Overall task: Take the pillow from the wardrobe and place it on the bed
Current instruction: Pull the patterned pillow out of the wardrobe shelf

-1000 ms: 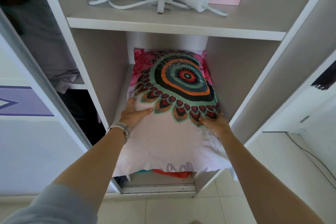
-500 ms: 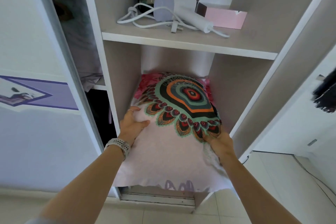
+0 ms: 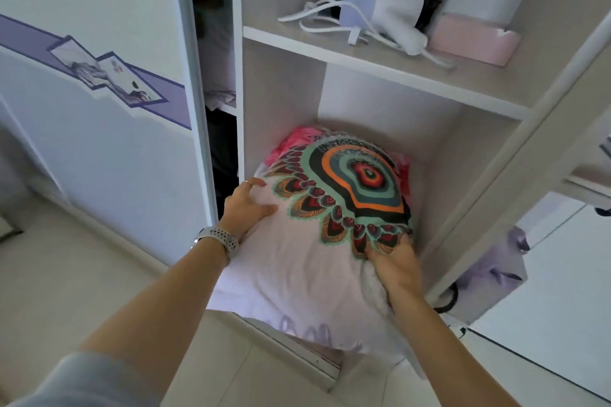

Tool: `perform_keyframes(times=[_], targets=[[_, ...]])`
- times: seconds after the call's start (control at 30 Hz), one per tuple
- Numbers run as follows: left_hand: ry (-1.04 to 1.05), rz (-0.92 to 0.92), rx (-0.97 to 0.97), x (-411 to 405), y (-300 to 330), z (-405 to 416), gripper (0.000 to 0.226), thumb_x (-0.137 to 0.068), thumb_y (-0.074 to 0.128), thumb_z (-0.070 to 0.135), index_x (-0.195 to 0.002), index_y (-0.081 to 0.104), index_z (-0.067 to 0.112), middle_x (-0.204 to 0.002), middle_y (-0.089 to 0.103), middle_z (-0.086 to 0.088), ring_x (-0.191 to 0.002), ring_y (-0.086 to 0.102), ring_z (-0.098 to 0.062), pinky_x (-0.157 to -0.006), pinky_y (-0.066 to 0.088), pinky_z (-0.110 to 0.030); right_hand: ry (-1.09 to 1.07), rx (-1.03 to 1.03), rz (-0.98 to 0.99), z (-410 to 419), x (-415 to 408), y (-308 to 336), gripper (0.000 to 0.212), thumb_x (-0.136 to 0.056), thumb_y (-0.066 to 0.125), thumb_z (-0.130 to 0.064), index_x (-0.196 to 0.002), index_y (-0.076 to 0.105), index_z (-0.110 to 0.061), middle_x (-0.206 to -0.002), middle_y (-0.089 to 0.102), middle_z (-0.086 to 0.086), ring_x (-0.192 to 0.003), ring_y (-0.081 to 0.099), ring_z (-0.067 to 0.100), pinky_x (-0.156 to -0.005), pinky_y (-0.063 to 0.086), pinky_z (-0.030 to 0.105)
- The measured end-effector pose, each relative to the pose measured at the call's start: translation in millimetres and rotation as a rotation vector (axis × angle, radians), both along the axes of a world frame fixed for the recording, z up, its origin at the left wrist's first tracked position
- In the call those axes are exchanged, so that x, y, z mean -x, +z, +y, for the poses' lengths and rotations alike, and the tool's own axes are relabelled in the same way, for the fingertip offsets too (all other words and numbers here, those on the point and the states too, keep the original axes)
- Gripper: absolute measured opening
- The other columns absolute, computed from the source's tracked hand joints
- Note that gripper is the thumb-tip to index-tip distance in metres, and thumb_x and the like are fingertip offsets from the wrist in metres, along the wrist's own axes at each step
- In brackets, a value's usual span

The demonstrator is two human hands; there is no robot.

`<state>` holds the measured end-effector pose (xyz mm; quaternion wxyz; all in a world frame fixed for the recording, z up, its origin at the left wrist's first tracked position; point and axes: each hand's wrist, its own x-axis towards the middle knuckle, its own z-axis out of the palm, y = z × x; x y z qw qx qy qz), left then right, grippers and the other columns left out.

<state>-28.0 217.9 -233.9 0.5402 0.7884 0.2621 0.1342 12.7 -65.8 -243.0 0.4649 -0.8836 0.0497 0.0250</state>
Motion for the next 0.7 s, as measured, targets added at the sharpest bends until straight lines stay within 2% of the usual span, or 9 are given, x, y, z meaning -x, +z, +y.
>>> perform_keyframes(times=[0.07, 0.17, 0.27, 0.37, 0.43, 0.5, 0.63, 0.7], targets=[[0.025, 0.012, -0.007, 15, 7, -10, 0.049, -0.071, 0.081, 0.016, -0.114, 0.059, 0.023, -0.118, 0.055, -0.006, -0.108, 0.053, -0.028, -0.097, 0.046, -0.040, 0.027, -0.005, -0.001, -7, 8, 3, 0.049, -0.074, 0.077, -0.027, -0.116, 0.051, -0.018, -0.107, 0.066, 0.003, -0.100, 0.063, 0.028, -0.084, 0.045, 0.031], [0.039, 0.017, -0.036, 34, 16, -19, 0.045, -0.073, 0.079, 0.015, -0.111, 0.059, 0.023, -0.112, 0.056, -0.003, -0.103, 0.053, -0.025, -0.085, 0.043, -0.032, 0.089, -0.032, -0.007, -9, 21, 8, 0.046, -0.074, 0.077, -0.025, -0.112, 0.052, -0.019, -0.102, 0.064, -0.001, -0.096, 0.062, 0.026, -0.082, 0.046, 0.032], [0.043, 0.011, -0.076, 50, 25, -23, 0.039, -0.073, 0.077, 0.013, -0.107, 0.060, 0.025, -0.112, 0.056, -0.003, -0.105, 0.052, -0.026, -0.091, 0.044, -0.035, 0.135, -0.017, -0.047, -9, 34, 16, 0.040, -0.074, 0.074, -0.028, -0.107, 0.053, -0.021, -0.097, 0.066, -0.003, -0.092, 0.063, 0.024, -0.082, 0.051, 0.038], [0.075, -0.027, -0.071, 72, 32, -20, 0.034, -0.072, 0.075, 0.010, -0.097, 0.063, 0.029, -0.115, 0.057, -0.005, -0.103, 0.055, -0.029, -0.092, 0.048, -0.040, 0.163, -0.027, -0.091, -7, 48, 29, 0.034, -0.073, 0.073, -0.026, -0.102, 0.055, -0.024, -0.087, 0.067, -0.008, -0.084, 0.065, 0.020, -0.073, 0.051, 0.035], [0.104, -0.069, -0.056, 91, 38, -14, 0.034, -0.069, 0.075, 0.008, -0.087, 0.063, 0.034, -0.112, 0.060, -0.007, -0.092, 0.058, -0.029, -0.080, 0.051, -0.037, 0.192, -0.031, -0.123, -1, 60, 43, 0.033, -0.072, 0.072, -0.023, -0.101, 0.056, -0.028, -0.080, 0.067, -0.014, -0.078, 0.065, 0.015, -0.066, 0.048, 0.030], [0.135, -0.102, -0.065, 111, 48, -5, 0.034, -0.065, 0.075, 0.010, -0.079, 0.063, 0.038, -0.099, 0.062, -0.005, -0.078, 0.055, -0.023, -0.067, 0.046, -0.030, 0.233, -0.047, -0.153, 10, 72, 60, 0.040, -0.071, 0.069, -0.018, -0.108, 0.058, -0.029, -0.076, 0.069, -0.011, -0.073, 0.065, 0.010, -0.061, 0.047, 0.027], [0.181, -0.103, -0.109, 148, 66, 14, 0.032, -0.061, 0.074, 0.011, -0.074, 0.062, 0.038, -0.084, 0.059, 0.000, -0.065, 0.049, -0.018, -0.062, 0.041, -0.029, 0.327, -0.102, -0.223, 41, 99, 88, 0.043, -0.069, 0.064, -0.008, -0.107, 0.059, -0.026, -0.076, 0.069, -0.006, -0.071, 0.065, 0.012, -0.064, 0.052, 0.029], [0.212, -0.115, -0.096, 165, 70, 21, 0.031, -0.059, 0.073, 0.012, -0.074, 0.062, 0.037, -0.083, 0.057, 0.000, -0.064, 0.048, -0.017, -0.064, 0.040, -0.028, 0.358, -0.123, -0.269, 52, 110, 100, 0.046, -0.068, 0.063, -0.005, -0.111, 0.059, -0.022, -0.081, 0.067, -0.007, -0.074, 0.062, 0.007, -0.063, 0.045, 0.025]])
